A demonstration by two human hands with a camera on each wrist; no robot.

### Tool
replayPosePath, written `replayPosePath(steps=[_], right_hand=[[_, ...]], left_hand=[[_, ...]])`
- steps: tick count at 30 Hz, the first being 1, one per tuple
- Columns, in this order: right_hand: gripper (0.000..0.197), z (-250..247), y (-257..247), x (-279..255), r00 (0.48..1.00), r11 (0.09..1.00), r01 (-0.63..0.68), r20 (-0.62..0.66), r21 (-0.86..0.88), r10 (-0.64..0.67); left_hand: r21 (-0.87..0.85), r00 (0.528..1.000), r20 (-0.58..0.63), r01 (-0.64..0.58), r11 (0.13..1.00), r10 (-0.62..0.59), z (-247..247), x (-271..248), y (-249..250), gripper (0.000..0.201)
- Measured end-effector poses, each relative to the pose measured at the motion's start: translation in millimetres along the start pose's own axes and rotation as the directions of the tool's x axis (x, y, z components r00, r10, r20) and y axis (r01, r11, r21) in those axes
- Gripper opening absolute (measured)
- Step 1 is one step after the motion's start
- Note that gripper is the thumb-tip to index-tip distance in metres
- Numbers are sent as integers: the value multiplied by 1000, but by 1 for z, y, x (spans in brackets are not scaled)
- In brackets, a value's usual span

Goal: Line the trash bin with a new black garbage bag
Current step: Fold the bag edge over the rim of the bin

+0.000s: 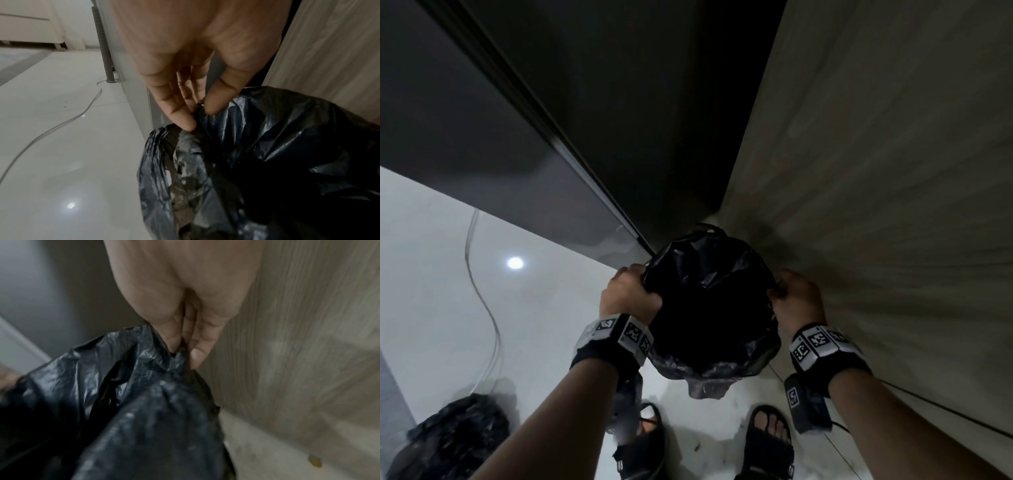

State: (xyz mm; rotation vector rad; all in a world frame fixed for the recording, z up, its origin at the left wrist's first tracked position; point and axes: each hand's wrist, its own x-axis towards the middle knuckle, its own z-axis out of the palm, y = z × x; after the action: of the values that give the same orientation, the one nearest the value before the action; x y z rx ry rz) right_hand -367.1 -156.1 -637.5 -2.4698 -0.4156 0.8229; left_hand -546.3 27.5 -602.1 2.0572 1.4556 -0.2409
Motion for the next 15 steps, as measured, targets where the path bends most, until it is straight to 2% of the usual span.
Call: replayPosePath(steps=[3,7,10,12,15], right_hand=[[36,-10,-3,3,1000,1000,15,-19,-16,-16],[61,-20,-7,16,992,981,113,33,155,-119],[63,-22,-15,31,983,982,178,28,67,-180],[63,-22,-24,36,984,984,178,8,-20,-178],[69,-17,-35,38,984,980,174,56,-95,-169]], left_hand=[[5,996,57,-68,998,67,-1,-1,3,46],[-54,989,86,-117,992,121,-12,11,9,65],[-30,982,96,-161,987,163,-15,27,13,67],[-22,981,120,-152,988,154,-13,40,13,69],[-6,983,128,-134,991,134,-14,55,11,70]])
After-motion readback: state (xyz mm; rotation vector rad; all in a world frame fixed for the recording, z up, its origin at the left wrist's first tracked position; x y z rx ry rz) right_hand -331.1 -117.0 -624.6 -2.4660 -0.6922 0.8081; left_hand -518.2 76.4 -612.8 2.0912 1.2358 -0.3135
